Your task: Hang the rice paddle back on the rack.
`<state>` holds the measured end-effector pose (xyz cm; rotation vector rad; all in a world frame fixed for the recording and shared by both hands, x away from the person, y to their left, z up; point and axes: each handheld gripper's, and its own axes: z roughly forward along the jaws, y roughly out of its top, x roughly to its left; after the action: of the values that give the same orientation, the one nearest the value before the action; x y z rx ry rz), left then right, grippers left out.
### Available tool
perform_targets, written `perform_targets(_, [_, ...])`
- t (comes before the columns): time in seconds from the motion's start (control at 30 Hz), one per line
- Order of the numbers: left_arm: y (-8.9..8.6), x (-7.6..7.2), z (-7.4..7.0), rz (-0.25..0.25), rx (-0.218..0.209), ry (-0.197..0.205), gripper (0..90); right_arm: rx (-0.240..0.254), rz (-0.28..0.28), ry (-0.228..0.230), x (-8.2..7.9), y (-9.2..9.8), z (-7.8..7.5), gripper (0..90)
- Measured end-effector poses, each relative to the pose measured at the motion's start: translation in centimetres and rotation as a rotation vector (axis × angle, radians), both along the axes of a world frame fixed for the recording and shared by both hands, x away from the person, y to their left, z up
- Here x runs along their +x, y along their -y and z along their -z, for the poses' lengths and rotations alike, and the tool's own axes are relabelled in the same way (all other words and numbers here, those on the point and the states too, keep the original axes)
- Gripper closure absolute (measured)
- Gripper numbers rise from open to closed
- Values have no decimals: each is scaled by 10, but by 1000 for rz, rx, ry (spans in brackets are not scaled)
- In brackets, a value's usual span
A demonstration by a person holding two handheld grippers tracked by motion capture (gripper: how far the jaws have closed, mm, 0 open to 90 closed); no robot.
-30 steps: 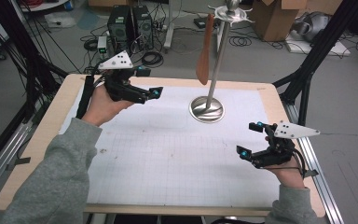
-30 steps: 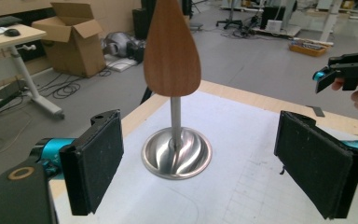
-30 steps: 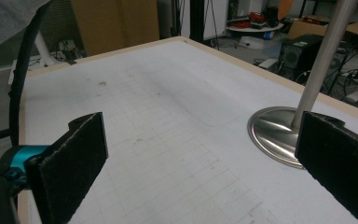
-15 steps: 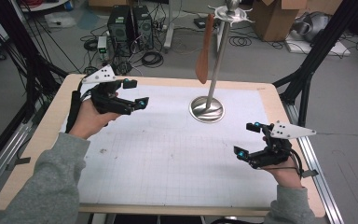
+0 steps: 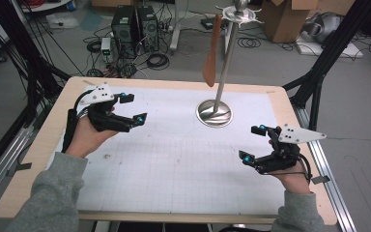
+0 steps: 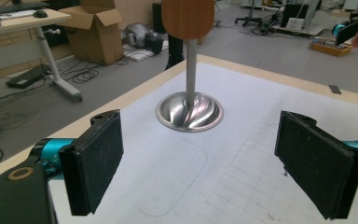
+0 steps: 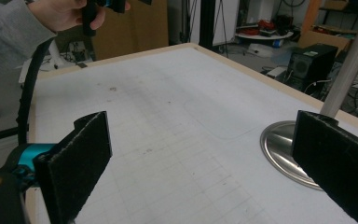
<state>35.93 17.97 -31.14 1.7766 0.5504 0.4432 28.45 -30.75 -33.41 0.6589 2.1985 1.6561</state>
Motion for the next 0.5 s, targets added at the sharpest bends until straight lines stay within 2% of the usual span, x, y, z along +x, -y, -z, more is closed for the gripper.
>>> perform_targets(0.23, [-4,-11,18,-16,20,-6,157,-9,-9,-3,3,-4,2,39])
perform_targets(0.5, [-15,-22,29,-38,-15,-8,157,-10,-17,-3,5,-7,2,38])
